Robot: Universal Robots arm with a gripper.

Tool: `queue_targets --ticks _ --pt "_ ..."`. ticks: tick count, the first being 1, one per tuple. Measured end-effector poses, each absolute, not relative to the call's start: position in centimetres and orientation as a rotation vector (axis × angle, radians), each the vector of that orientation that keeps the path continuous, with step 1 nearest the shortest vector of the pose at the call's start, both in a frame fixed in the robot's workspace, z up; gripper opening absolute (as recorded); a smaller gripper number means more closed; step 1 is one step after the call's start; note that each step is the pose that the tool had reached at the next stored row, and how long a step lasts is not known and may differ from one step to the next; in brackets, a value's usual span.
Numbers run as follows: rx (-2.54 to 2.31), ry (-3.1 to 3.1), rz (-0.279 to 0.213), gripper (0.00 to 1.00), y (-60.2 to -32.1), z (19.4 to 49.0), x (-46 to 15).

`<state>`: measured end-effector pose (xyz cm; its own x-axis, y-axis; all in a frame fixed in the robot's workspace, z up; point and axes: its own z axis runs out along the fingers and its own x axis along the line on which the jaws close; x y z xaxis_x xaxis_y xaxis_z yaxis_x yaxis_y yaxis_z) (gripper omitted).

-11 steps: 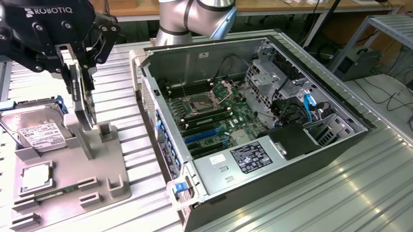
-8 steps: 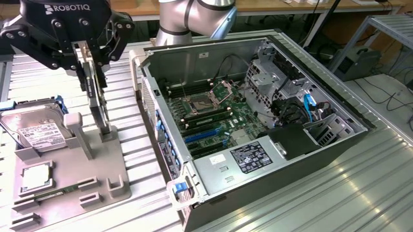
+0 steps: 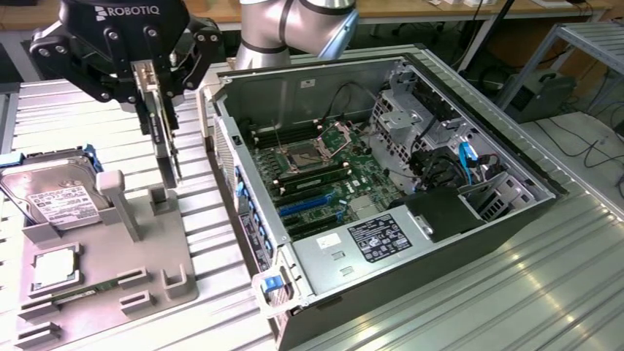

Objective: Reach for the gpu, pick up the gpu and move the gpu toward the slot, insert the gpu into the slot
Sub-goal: 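Pick up the gpu and move the gpu toward the slot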

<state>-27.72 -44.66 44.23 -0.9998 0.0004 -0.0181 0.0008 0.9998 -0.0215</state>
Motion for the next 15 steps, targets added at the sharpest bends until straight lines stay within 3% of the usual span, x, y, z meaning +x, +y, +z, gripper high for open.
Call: queue_targets --ticks 15 --pt "0.001 3.123 -0.034 0.27 -44.7 44.2 -24.0"
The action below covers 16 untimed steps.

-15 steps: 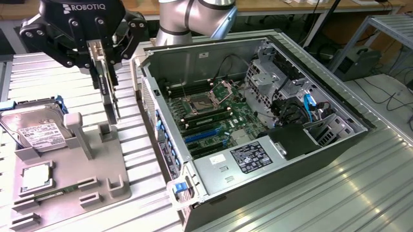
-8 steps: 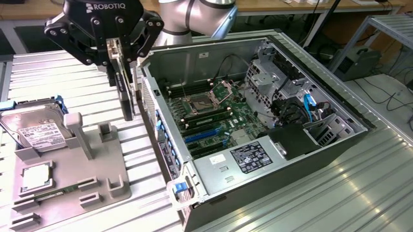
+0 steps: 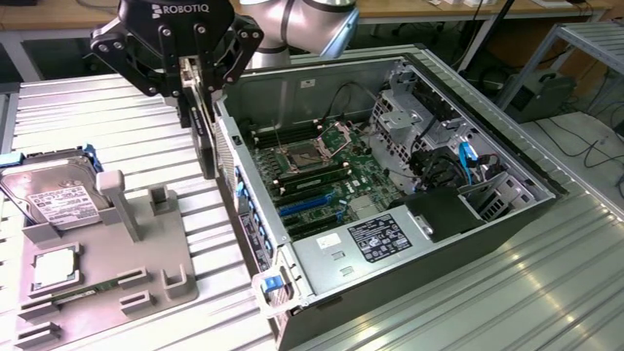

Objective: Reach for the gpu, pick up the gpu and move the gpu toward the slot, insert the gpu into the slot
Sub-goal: 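Pick up the gpu and move the gpu toward the slot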

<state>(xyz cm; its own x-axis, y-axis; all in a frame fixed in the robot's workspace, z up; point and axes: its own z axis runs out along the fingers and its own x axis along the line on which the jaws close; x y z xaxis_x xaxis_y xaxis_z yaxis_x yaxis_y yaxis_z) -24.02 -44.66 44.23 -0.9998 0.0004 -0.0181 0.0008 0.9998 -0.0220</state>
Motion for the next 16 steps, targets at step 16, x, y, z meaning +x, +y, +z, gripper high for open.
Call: queue_targets --ticks 16 --pt "0.001 3.123 -0.035 0.27 -44.7 44.2 -20.8"
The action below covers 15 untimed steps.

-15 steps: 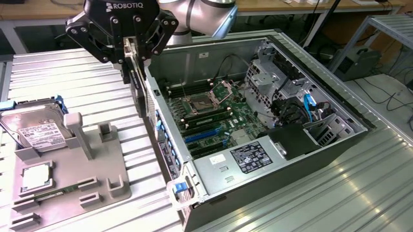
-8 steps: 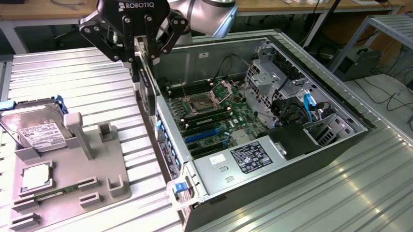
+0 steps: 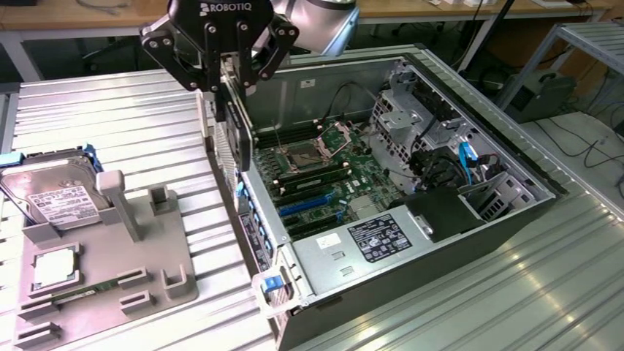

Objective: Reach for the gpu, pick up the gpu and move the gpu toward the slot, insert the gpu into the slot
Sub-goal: 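Pick up the gpu and move the gpu toward the slot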

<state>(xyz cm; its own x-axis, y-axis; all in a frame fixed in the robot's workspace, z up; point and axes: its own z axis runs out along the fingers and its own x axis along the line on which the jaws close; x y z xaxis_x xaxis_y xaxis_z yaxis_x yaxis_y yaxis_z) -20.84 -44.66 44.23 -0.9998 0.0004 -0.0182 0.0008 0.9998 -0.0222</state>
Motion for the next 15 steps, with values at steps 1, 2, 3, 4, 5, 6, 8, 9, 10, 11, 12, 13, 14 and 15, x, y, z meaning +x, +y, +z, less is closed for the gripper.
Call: queue_targets --ticks 1,2,3,4,5,6,8,9,10,11,12,13,14,15 --pt "0.001 3.123 -0.035 0.27 -44.7 44.2 -20.6" --pt "0.001 3.123 -0.035 0.27 -44.7 44.2 -20.5" --pt "0.001 3.123 -0.035 0.27 -44.7 44.2 -20.2" --pt "0.001 3.123 -0.035 0.27 -44.7 44.2 -20.1" --pt "0.001 3.123 -0.035 0.27 -44.7 44.2 -19.9" --pt "0.001 3.123 -0.035 0.27 -44.7 44.2 -19.7" --pt "0.001 3.123 -0.035 0.27 -44.7 44.2 -19.4" --pt "0.001 3.123 -0.035 0.27 -44.7 44.2 -19.3" --pt "0.001 3.123 -0.035 0.27 -44.7 44.2 -19.2" --pt "0.001 3.123 -0.035 0.27 -44.7 44.2 -19.0" --pt "0.001 3.123 -0.035 0.27 -44.7 44.2 -18.8" --pt "0.001 3.123 -0.035 0.27 -44.7 44.2 -18.7" --pt "0.001 3.123 -0.035 0.27 -44.7 44.2 -18.5" --pt "0.001 3.123 -0.035 0.27 -44.7 44.2 -18.3"
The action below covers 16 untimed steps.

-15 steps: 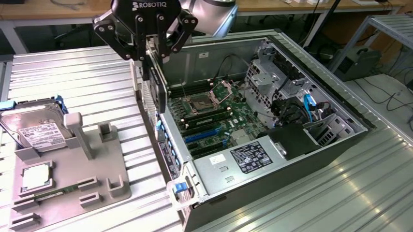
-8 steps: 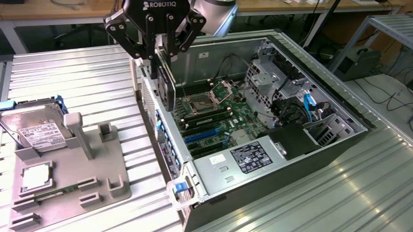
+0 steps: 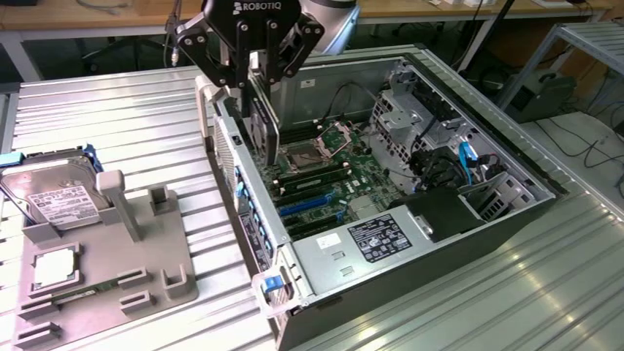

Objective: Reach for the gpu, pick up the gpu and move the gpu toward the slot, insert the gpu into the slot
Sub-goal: 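Pick up the gpu and move the gpu toward the slot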

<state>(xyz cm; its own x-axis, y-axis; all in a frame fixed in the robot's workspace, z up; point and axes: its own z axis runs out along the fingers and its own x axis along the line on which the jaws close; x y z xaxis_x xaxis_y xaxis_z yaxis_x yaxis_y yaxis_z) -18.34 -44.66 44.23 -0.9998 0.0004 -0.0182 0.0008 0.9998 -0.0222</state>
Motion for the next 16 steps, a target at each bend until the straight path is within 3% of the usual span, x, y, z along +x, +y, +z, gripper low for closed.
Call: queue_targets --ticks 16 --pt "0.001 3.123 -0.035 0.27 -44.7 44.2 -15.4"
